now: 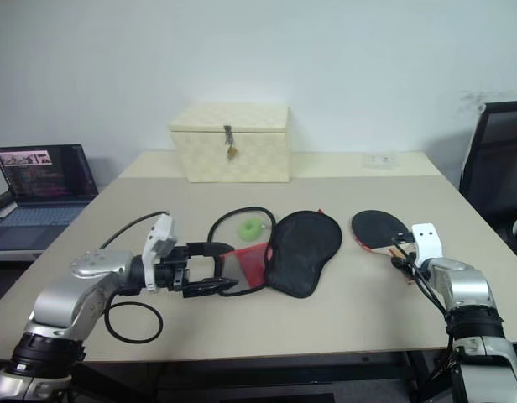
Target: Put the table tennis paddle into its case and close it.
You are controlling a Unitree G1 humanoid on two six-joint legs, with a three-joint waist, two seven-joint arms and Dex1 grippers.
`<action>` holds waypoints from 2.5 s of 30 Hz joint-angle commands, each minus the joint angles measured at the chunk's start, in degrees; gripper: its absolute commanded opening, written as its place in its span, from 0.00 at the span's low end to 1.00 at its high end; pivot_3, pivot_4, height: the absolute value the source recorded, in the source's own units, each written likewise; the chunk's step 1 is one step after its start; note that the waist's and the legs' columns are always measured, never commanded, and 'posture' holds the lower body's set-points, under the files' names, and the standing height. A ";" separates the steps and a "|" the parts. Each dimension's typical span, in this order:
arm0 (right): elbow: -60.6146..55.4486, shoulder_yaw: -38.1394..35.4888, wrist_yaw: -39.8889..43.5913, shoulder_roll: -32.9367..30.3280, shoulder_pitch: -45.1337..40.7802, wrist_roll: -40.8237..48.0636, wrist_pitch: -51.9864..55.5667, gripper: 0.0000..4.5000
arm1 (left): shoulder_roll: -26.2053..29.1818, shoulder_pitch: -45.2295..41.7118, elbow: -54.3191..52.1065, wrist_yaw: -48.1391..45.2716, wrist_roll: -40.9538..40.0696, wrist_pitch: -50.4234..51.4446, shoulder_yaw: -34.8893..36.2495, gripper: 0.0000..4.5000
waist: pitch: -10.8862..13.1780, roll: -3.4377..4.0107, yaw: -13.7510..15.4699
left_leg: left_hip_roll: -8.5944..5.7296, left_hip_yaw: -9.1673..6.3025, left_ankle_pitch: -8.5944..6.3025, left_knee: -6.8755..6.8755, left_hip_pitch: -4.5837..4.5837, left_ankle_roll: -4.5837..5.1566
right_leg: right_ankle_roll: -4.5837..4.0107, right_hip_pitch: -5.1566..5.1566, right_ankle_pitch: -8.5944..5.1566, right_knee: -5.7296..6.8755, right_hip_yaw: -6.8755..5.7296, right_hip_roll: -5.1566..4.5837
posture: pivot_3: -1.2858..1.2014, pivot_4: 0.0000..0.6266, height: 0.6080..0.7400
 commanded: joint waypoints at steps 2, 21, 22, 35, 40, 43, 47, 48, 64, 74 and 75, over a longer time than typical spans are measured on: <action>0.85 1.78 1.50 0.24 -0.86 -1.53 -2.21 0.58 | 1.07 -0.85 -4.29 -1.33 -3.08 1.81 1.66 1.00 | 0.01 -0.02 -0.27 | 0.00 -0.01 0.00 -0.02 0.10 0.00 | 0.08 0.11 -0.05 -0.01 0.00 0.00 | 0.52 0.24 1.00; 10.60 1.44 0.59 2.62 -7.20 -4.30 -7.94 0.32 | 0.59 -1.46 -3.83 -1.13 -1.87 1.34 0.90 1.00 | 0.06 -0.11 -1.53 | 0.01 0.76 -0.01 -0.09 0.64 0.00 | 0.34 0.29 0.03 0.00 1.09 0.13 | 0.52 0.24 1.00; 10.64 1.02 0.02 2.72 -7.34 -4.24 -8.04 0.25 | 0.59 -1.43 -3.83 -1.08 -1.82 1.34 0.91 1.00 | 0.07 -0.12 -1.54 | 0.02 0.80 -0.01 -0.08 0.64 0.00 | 0.38 0.29 0.05 0.00 1.14 0.13 | 0.52 0.24 1.00; -31.20 -5.98 -6.15 8.31 -3.54 5.78 19.44 0.23 | 3.75 3.63 -6.09 -0.22 -3.43 2.37 5.29 1.00 | 0.27 -0.07 -2.14 | 0.15 1.21 -0.03 -0.56 -0.13 0.04 | 0.22 -0.97 0.25 0.08 1.47 0.01 | 0.52 0.24 1.00; -43.50 -6.42 -13.54 21.07 -1.04 7.70 30.00 0.23 | 4.77 6.44 -7.63 0.21 -4.31 2.86 7.27 1.00 | 0.25 -0.10 -1.98 | 0.23 0.99 -0.03 -0.79 -0.33 0.02 | -0.10 -1.15 0.09 0.06 1.32 0.03 | 0.52 0.24 1.00; -45.03 -4.78 -16.46 26.61 0.56 7.23 30.92 0.23 | 5.02 7.21 -8.13 0.75 -4.56 3.13 7.90 1.00 | 0.25 -0.10 -1.36 | 0.13 1.02 -0.02 -0.79 -0.41 0.01 | -0.09 -1.19 0.07 0.05 1.31 -0.01 | 0.52 0.24 1.00; -40.80 -1.78 -19.33 31.83 0.61 5.60 27.08 0.23 | 5.13 8.52 -9.14 1.62 -4.93 3.32 8.65 1.00 | 0.25 -0.11 -1.12 | 0.07 1.21 -0.02 -0.75 -0.40 0.01 | 0.07 -1.20 0.15 0.00 1.35 -0.02 | 0.52 0.24 1.00; -40.08 -1.67 -19.47 31.96 0.39 5.49 26.56 0.23 | 5.14 8.64 -9.29 1.79 -4.97 3.37 8.69 1.00 | 0.25 -0.11 -1.11 | 0.06 1.23 -0.02 -0.75 -0.40 0.01 | 0.08 -1.21 0.15 0.00 1.35 -0.02 | 0.52 0.24 1.00; -34.56 2.26 -19.01 31.02 0.10 4.23 22.90 0.23 | 5.31 10.25 -10.61 3.32 -5.38 3.37 9.38 1.00 | 0.25 -0.11 -0.82 | 0.13 1.22 -0.02 -0.77 -0.39 0.01 | 0.05 -1.23 0.15 0.01 1.33 -0.01 | 0.52 0.24 1.00; -33.56 1.56 -21.73 32.48 -0.37 3.56 21.42 0.50 | 4.89 9.23 -9.58 3.25 -4.97 2.88 8.41 1.00 | 0.24 -0.12 -0.81 | 0.13 1.21 -0.02 -0.77 -0.39 0.01 | 0.05 -1.23 0.15 0.02 1.33 -0.01 | 0.52 0.24 1.00; -33.59 1.55 -21.88 32.46 -0.41 3.51 21.24 0.57 | 4.87 9.16 -9.51 3.24 -4.92 2.85 8.35 1.00 | 0.24 -0.12 -0.81 | 0.13 1.22 -0.02 -0.76 -0.39 0.01 | 0.05 -1.23 0.15 0.02 1.33 -0.01 | 0.52 0.24 1.00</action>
